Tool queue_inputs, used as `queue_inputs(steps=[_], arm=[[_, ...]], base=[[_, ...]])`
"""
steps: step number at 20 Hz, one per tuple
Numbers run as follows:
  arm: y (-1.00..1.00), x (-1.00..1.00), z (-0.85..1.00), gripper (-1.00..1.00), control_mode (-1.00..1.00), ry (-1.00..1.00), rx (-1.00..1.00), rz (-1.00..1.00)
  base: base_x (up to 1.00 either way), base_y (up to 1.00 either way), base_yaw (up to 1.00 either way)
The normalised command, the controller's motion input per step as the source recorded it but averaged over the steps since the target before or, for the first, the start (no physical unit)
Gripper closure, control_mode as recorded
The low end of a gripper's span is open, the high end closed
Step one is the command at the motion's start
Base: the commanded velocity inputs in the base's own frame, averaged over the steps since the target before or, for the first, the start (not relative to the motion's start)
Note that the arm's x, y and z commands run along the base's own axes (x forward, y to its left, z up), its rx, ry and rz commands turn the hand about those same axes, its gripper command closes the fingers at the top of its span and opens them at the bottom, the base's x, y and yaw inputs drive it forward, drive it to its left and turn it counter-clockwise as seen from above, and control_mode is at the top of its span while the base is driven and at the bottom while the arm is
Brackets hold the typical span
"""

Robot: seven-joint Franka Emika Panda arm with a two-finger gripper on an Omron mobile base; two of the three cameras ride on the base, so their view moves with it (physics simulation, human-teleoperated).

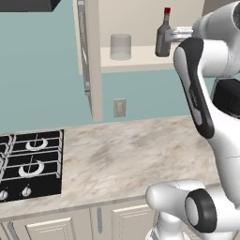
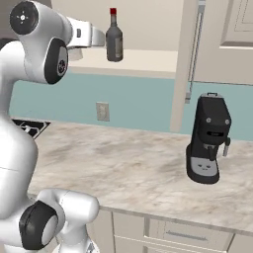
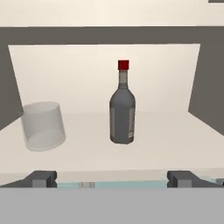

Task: There is a bowl on the dining counter. Grab a lemon wedge from the fridge and place it in the bowl. Then get the liquor bottle and glass cup from the cabinet and place them next to the bowl.

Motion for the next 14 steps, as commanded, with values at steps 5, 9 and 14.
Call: queue_inputs(steps=[5,9,14], arm=[[0.0,0.65,0.09,-1.0,-1.0,0.08,0.0,-0.03],[0.0,0.63,0.09,-1.0,-1.0,0.07,0.0,-0.04],[0.0,0.31,0.19,-1.0,-1.0,0.02,0.0,-0.05]], base=[[0.0,0.0,0.0],[0.0,0.0,0.0],[0.0,0.0,0.0]])
